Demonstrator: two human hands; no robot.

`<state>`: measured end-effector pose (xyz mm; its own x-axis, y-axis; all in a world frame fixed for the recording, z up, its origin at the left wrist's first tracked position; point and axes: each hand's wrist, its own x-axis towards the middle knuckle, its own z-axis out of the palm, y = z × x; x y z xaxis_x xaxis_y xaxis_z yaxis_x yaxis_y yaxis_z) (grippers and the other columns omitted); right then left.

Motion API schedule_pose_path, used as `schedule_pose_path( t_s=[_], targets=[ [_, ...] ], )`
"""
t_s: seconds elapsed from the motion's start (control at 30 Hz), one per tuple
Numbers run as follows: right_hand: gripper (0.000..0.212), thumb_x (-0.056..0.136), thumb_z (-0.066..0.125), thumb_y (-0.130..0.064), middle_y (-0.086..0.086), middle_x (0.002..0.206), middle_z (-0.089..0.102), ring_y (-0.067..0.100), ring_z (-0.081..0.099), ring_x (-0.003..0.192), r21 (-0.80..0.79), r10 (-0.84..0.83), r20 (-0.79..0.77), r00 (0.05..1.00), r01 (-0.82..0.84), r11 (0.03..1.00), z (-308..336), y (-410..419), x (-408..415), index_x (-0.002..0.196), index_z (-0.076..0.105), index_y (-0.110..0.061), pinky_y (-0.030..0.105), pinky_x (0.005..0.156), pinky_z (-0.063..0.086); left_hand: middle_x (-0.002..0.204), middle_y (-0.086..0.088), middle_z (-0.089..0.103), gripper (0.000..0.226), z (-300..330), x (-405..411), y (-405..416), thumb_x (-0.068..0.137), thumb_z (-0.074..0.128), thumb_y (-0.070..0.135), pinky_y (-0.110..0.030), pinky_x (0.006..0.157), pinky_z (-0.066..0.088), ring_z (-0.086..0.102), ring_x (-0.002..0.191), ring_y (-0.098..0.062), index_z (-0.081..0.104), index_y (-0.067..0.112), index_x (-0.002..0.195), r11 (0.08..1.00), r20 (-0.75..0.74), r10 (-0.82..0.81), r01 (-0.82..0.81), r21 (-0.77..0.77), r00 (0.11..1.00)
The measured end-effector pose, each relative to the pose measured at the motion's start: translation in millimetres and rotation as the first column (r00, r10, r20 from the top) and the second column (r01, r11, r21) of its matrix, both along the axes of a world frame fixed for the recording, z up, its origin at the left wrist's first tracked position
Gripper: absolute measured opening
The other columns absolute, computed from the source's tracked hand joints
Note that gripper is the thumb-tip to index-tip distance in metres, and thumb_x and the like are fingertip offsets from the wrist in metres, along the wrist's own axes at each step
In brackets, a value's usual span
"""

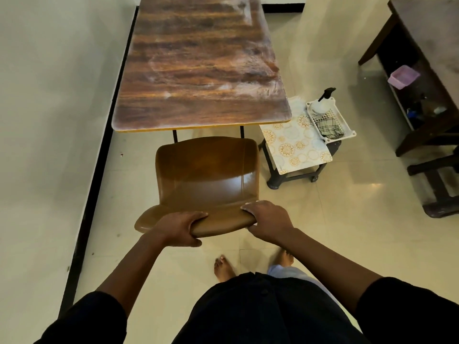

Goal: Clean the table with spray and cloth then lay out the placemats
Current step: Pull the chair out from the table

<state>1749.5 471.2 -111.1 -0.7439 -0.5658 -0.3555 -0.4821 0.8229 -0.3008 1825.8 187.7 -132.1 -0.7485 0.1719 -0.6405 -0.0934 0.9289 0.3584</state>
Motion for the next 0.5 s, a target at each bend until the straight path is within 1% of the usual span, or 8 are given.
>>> schedule_pose_path(
  t_s=[0.03,0.1,0.17,0.2,0.3,0.4,0.47,0.5],
  targets=[
    [0.056,0.089,0.066,-0.038,-0.008,0.142,0.059,0.019,0.055,0.129,-0.01,-0.06,0.015,0.998,0.061,0.998,-1,10,-2,0.143,0.054,-0.034,0.037,0.099,0.049,0.164,0.002,0.053,0.091,5,-5,1,0.09,0.084,0.049,-0.032,0.107,0.05,0.058,0.137,-0.021,0.04,0.037,0.169,0.993,0.085,0.066,-0.074,0.091,0.994],
    [0.053,0.092,0.064,-0.042,-0.008,0.142,0.059,0.018,0.056,0.128,-0.023,-0.185,0.042,0.982,0.186,0.982,-2,33,-10,0.143,0.053,-0.037,0.036,0.098,0.05,0.162,0.0,0.054,0.094,20,-17,11,0.083,0.082,0.057,-0.034,0.115,0.048,0.056,0.14,-0.018,0.046,0.031,0.166,0.912,0.224,0.199,-0.263,0.314,0.954],
    [0.047,0.095,0.061,-0.045,-0.007,0.138,0.063,0.019,0.059,0.124,-0.042,-0.298,0.082,0.951,0.302,0.952,-4,58,-19,0.14,0.056,-0.036,0.034,0.095,0.049,0.16,0.003,0.058,0.09,32,-30,31,0.081,0.077,0.059,-0.042,0.123,0.046,0.055,0.146,-0.016,0.051,0.029,0.162,0.801,0.255,0.292,-0.381,0.462,0.922],
    [0.044,0.096,0.061,-0.045,-0.007,0.134,0.065,0.019,0.062,0.12,-0.066,-0.347,0.106,0.932,0.355,0.933,-2,71,-24,0.138,0.058,-0.034,0.033,0.092,0.049,0.157,0.005,0.062,0.082,37,-37,44,0.083,0.076,0.058,-0.044,0.124,0.046,0.058,0.145,-0.013,0.055,0.032,0.158,0.76,0.237,0.331,-0.407,0.507,0.913],
    [0.034,0.094,0.065,-0.044,-0.008,0.118,0.072,0.015,0.069,0.101,-0.166,-0.469,0.181,0.865,0.497,0.852,4,119,-43,0.127,0.066,-0.034,0.031,0.085,0.053,0.146,0.012,0.07,0.058,45,-62,101,0.091,0.072,0.058,-0.037,0.115,0.053,0.065,0.135,-0.003,0.063,0.041,0.145,0.688,0.148,0.406,-0.408,0.6,0.902],
    [0.029,0.093,0.069,-0.038,-0.01,0.105,0.074,0.009,0.071,0.088,-0.277,-0.486,0.272,0.831,0.551,0.787,19,148,-57,0.121,0.07,-0.032,0.029,0.082,0.053,0.139,0.008,0.074,0.035,49,-79,152,0.106,0.063,0.036,-0.034,0.111,0.055,0.069,0.129,-0.005,0.068,0.033,0.141,0.62,0.118,0.481,-0.432,0.655,0.869],
    [0.026,0.093,0.069,-0.034,-0.012,0.1,0.073,0.006,0.071,0.087,-0.34,-0.484,0.306,0.82,0.569,0.749,29,177,-70,0.119,0.072,-0.031,0.027,0.083,0.052,0.134,0.005,0.076,0.027,50,-95,198,0.113,0.062,0.021,-0.037,0.114,0.055,0.07,0.127,-0.007,0.07,0.029,0.137,0.583,0.135,0.512,-0.459,0.67,0.848],
    [0.025,0.094,0.069,-0.033,-0.013,0.098,0.073,0.003,0.07,0.088,-0.359,-0.489,0.317,0.813,0.58,0.732,33,193,-76,0.118,0.072,-0.031,0.025,0.083,0.052,0.131,0.006,0.077,0.026,51,-105,221,0.113,0.061,0.019,-0.037,0.113,0.056,0.071,0.125,-0.006,0.07,0.032,0.133,0.59,0.125,0.506,-0.448,0.672,0.854]
  ],
)
